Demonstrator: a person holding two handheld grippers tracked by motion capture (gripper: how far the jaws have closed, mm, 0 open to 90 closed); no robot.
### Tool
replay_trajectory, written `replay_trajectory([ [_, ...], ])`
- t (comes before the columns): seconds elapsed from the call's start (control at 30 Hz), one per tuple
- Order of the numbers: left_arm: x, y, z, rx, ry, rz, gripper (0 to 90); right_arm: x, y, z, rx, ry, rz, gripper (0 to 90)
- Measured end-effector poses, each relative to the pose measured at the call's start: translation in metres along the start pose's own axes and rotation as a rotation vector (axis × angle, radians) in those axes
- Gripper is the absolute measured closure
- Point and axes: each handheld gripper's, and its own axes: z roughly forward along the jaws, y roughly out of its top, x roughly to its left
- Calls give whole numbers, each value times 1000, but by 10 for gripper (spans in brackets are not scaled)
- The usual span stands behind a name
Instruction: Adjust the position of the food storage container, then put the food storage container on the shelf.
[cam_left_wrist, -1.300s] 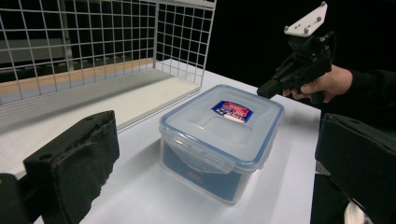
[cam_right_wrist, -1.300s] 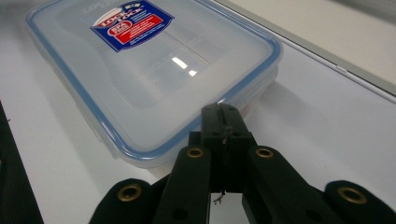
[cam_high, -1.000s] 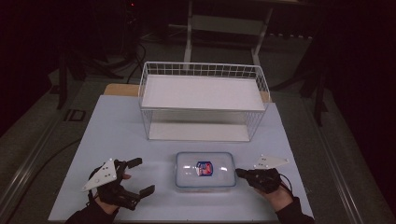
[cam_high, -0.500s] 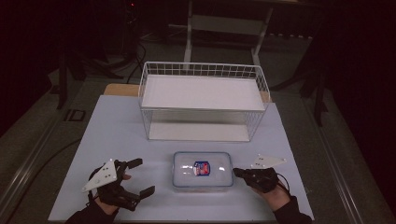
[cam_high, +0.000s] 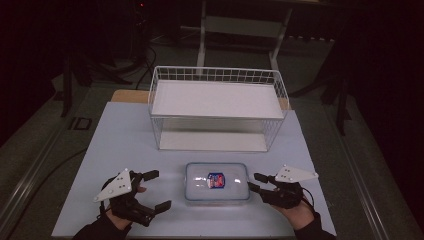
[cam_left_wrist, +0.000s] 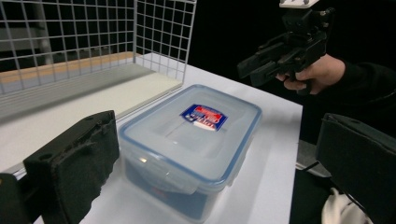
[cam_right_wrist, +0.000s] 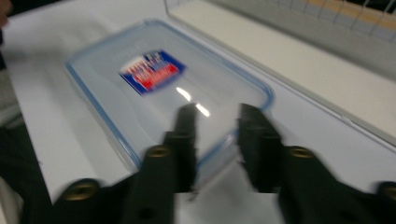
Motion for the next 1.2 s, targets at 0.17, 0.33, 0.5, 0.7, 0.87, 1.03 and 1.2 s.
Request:
replay_trajectory([
  [0.17, -3, 11, 7, 25, -24, -20, 0, 2, 5, -3, -58, 33, 24, 309],
  [0.33, -4, 19, 14, 67, -16, -16, 0, 5, 9, -6, -81, 39, 3, 143],
  [0.5, -4, 37, 25, 94, -19, -12, 0, 8, 15, -10, -114, -17, -12, 133],
  [0.7, 4, 52, 36, 125, 30, -78, 0, 3, 21, -11, -83, -36, -21, 163],
  [0.87, 8, 55, 46, 152, 14, -148, 0, -2, 21, -12, -109, -6, 29, 159],
  [1.03, 11, 56, 57, 217, 36, -159, 0, -4, 20, -8, -79, -36, 80, 133],
  [1.2, 18, 51, 66, 267, 29, -256, 0, -4, 18, 0, -54, -51, 132, 104],
])
